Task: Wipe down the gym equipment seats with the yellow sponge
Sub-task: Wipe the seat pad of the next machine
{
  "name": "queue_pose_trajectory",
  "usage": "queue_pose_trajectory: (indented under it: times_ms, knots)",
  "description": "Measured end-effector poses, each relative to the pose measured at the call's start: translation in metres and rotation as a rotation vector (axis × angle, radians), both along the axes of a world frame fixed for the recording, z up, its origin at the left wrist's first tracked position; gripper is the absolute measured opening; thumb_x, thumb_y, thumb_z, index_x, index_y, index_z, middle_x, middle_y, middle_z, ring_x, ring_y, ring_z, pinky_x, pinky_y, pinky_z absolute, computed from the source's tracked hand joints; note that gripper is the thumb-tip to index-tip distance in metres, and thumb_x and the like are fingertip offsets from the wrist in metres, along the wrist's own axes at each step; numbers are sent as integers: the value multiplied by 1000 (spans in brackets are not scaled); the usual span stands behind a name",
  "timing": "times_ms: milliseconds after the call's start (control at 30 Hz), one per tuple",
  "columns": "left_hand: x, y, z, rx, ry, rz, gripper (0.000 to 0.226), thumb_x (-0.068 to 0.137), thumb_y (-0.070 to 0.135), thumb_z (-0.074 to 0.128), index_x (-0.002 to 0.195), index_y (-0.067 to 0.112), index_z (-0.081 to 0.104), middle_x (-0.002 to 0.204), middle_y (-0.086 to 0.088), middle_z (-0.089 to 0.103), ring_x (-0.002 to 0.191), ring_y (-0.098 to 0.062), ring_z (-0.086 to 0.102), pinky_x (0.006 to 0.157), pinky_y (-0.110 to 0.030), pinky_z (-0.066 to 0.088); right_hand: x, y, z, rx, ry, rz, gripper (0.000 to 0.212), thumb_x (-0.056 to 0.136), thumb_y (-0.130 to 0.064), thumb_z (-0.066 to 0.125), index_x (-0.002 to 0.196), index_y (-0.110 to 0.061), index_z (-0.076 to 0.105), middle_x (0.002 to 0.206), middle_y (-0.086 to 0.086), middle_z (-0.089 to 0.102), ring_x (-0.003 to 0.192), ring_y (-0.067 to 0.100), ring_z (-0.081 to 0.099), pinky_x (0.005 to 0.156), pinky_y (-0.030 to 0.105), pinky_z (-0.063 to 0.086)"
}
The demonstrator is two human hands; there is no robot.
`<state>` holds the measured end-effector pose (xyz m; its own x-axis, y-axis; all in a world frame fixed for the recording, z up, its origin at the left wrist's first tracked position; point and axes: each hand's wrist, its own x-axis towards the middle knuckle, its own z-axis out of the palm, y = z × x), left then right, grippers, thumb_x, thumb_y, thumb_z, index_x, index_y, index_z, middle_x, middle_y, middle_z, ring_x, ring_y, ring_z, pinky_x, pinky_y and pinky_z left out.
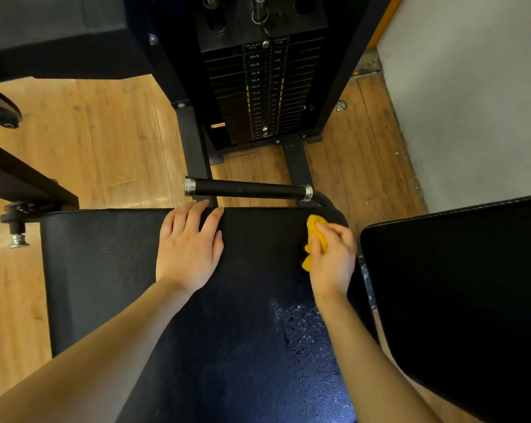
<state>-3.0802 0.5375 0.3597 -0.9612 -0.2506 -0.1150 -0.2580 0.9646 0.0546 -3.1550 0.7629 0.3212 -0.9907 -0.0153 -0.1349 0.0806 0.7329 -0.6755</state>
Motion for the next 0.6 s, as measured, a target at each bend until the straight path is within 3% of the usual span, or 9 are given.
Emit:
queue_pose_trajectory:
  times_ms: [200,267,367,433,500,533,600]
  knots:
    - [-1,0,0,-3,1,4,44,95,33,38,133,15,53,134,-12,52,126,-33,44,109,-47,28,54,32,2,-21,-38,-37,30,87,-11,66,117,-18,68,114,-16,44,93,29,64,72,35,59]
    - [0,-1,0,-2,-4,3,45,95,33,38,133,15,52,134,-13,52,126,-33,44,109,-47,28,51,30,6,-9,-52,-60,29,87,-7,67,115,-15,70,114,-11,47,97,26,63,72,17,55]
    - [0,-1,-1,-5,2,3,44,95,33,39,133,15,52,134,-13,52,126,-33,44,109,-47,28,23,17,14,-5,-35,-87,26,86,-3,66,111,-7,70,116,5,55,103,23,58,70,-7,35]
    - [0,-1,-1,-5,7,2,44,95,32,40,133,15,53,133,-13,53,126,-33,44,109,-47,29,-2,6,20,-18,-20,-89,25,89,-4,64,114,-6,68,119,9,54,106,10,56,71,-10,29]
    - [0,-1,-1,-13,2,-1,43,95,32,40,133,15,52,133,-12,53,126,-32,44,109,-47,28,-29,-3,24,-43,-27,-89,26,92,-5,61,117,-6,66,119,5,51,94,-18,50,66,-10,28]
    - [0,-1,-1,-15,-1,-2,43,95,32,40,133,15,52,133,-12,52,126,-32,44,109,-46,29,-40,-7,24,-42,-43,-88,26,93,-7,60,119,-7,64,119,2,48,85,-24,47,62,-8,30]
    - [0,-1,-1,-14,-2,-5,43,95,32,40,133,15,52,134,-12,52,126,-32,44,109,-46,29,-55,-12,20,0,-110,-70,27,95,-13,58,122,-10,63,122,-2,46,73,-7,54,56,-1,36]
